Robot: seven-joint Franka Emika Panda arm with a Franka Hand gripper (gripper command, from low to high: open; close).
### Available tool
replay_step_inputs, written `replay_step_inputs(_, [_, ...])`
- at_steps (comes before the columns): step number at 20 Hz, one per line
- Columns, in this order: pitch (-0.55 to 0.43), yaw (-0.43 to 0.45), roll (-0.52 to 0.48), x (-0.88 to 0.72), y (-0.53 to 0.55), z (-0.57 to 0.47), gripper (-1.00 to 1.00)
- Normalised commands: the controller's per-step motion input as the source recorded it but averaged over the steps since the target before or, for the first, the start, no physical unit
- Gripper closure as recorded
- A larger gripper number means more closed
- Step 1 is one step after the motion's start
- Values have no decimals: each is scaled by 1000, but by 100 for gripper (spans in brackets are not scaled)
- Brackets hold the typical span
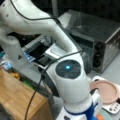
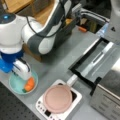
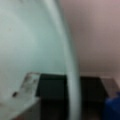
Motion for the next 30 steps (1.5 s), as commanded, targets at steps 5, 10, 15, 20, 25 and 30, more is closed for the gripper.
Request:
replay_step_inputs(5, [220, 176, -213, 286, -64, 122, 100])
replay_step_inputs(10, [186, 131, -230, 263, -33, 117, 100])
replay_step_inputs(15, [175, 111, -237, 209, 33, 75, -100])
replay_step_inputs(20, [170, 101, -235, 154, 57, 59, -100])
replay_step_inputs(25, [161, 86, -234, 117, 48, 33, -100])
replay_step_inputs(30, [153, 85, -237, 100, 39, 24, -100])
